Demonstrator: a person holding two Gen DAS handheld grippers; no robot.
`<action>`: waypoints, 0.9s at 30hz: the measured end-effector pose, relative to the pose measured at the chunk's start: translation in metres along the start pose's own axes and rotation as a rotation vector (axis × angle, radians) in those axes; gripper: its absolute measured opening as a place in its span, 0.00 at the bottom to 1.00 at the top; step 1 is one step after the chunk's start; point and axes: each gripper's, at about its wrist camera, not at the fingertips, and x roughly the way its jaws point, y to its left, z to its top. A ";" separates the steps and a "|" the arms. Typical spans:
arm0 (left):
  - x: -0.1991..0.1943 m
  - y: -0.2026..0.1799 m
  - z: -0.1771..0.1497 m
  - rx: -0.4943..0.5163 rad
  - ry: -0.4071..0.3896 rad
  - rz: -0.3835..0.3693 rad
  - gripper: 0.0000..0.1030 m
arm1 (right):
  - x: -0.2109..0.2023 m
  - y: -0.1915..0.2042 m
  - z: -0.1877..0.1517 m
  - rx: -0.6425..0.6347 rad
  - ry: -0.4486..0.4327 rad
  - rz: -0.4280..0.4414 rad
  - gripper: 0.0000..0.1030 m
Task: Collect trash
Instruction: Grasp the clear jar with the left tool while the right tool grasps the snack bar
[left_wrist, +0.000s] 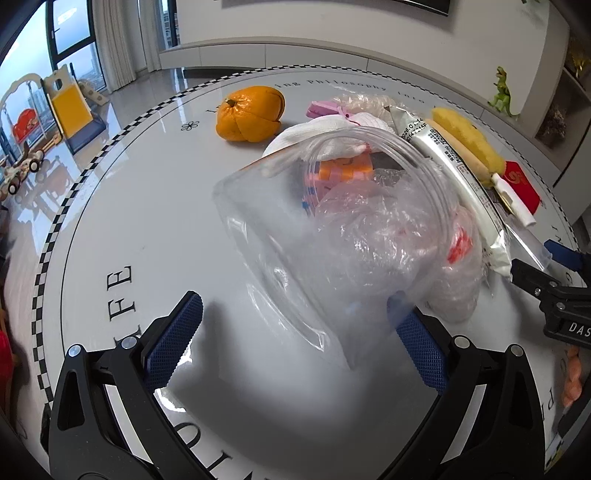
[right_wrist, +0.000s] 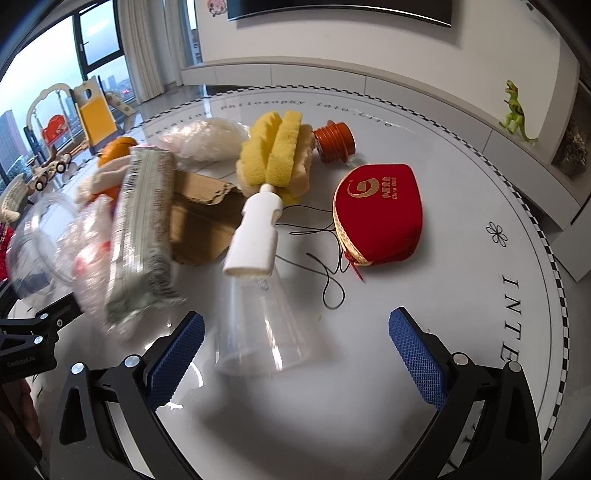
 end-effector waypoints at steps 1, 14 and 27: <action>-0.007 0.003 -0.003 -0.002 -0.011 -0.009 0.95 | -0.007 0.003 0.001 -0.004 -0.007 0.009 0.97; -0.022 0.014 0.023 0.156 -0.054 -0.078 0.95 | -0.052 0.047 0.039 -0.115 -0.063 0.114 0.88; 0.011 0.003 0.037 0.220 0.012 -0.224 0.95 | 0.003 0.084 0.077 -0.155 0.081 0.149 0.63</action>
